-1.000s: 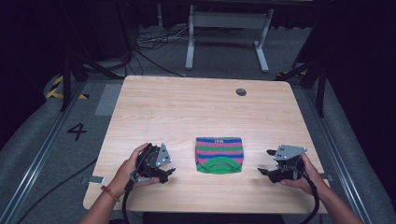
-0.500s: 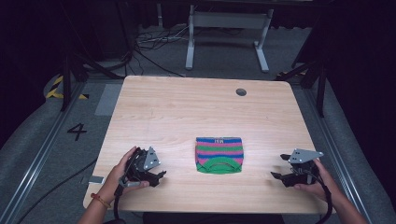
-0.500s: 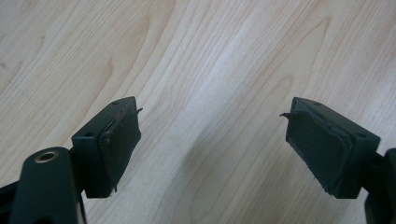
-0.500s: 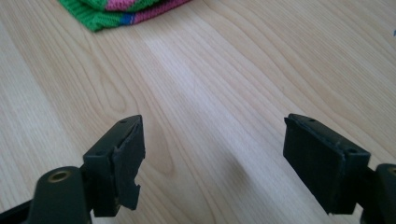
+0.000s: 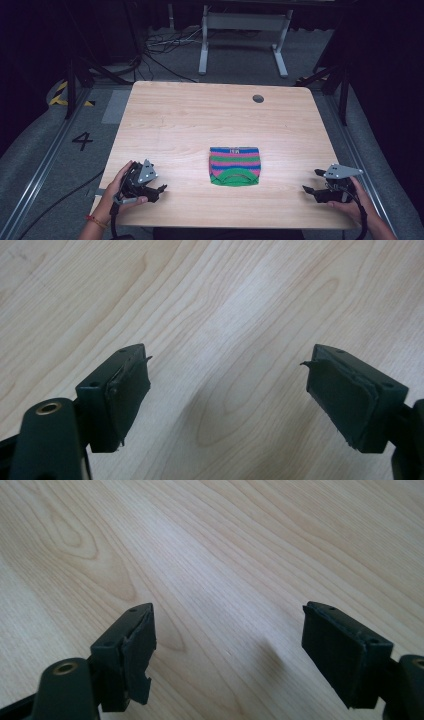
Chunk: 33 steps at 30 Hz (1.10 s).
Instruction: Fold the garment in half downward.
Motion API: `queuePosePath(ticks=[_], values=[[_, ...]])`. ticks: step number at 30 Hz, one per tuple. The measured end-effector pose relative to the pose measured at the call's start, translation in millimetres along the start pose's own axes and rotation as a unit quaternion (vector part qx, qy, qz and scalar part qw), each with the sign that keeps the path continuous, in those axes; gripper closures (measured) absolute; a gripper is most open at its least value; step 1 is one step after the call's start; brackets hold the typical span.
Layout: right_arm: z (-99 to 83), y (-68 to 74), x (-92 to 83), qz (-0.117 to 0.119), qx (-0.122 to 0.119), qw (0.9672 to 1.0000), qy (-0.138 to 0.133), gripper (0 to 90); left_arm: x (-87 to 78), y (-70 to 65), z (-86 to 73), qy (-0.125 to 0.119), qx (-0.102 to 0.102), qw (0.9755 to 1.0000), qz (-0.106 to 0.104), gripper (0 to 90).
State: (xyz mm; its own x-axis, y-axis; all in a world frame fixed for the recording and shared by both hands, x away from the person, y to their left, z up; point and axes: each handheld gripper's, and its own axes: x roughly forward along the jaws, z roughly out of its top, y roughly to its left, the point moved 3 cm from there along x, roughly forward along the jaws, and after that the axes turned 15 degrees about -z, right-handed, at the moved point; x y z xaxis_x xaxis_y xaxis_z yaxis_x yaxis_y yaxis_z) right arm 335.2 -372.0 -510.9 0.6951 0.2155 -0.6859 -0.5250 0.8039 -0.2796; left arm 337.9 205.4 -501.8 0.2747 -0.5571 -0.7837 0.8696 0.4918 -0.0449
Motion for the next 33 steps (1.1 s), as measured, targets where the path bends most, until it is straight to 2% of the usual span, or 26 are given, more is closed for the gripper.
queuePosePath(ticks=[4, 9, 14, 16, 18, 20, 21, 24, 33], values=[[-6.0, -3.6, -1.0, -0.002, 0.014, 0.9999, -0.001, 22.0, -2.5, 3.9, -7.0, -0.004, -0.013, 0.9999, 0.000, 17.7], [-14.0, -8.6, -1.8, -0.006, 0.041, 0.9991, -0.003, 21.6, -7.4, 11.0, -18.5, -0.014, -0.040, 0.9990, -0.012, 17.7], [-19.4, -10.7, 0.0, -0.006, 0.052, 0.9986, -0.002, 21.2, -7.2, 14.7, -29.0, -0.016, -0.055, 0.9982, -0.015, 17.7], [-21.0, -12.2, 0.3, -0.003, 0.068, 0.9977, -0.002, 21.1, -8.3, 16.2, -33.7, -0.028, -0.068, 0.9971, -0.022, 17.2], [-21.7, -12.9, 0.4, -0.005, 0.072, 0.9974, -0.002, 21.1, -8.5, 16.6, -35.5, -0.034, -0.073, 0.9964, -0.026, 16.8], [-23.9, -14.1, 1.4, -0.004, 0.079, 0.9968, -0.003, 20.1, -8.1, 19.5, -40.9, -0.053, -0.095, 0.9934, -0.036, 16.5], [-25.2, -15.0, 1.5, -0.001, 0.082, 0.9966, -0.005, 19.8, -8.2, 19.8, -41.1, -0.054, -0.099, 0.9931, -0.033, 15.7], [-27.2, -16.2, 2.4, 0.002, 0.092, 0.9957, -0.011, 19.4, -8.6, 19.5, -41.5, -0.052, -0.102, 0.9930, -0.027, 15.4], [-25.8, -16.5, 4.6, 0.002, 0.088, 0.9961, -0.009, 16.5, -8.5, 18.6, -41.6, -0.051, -0.109, 0.9925, -0.021, 14.3]])
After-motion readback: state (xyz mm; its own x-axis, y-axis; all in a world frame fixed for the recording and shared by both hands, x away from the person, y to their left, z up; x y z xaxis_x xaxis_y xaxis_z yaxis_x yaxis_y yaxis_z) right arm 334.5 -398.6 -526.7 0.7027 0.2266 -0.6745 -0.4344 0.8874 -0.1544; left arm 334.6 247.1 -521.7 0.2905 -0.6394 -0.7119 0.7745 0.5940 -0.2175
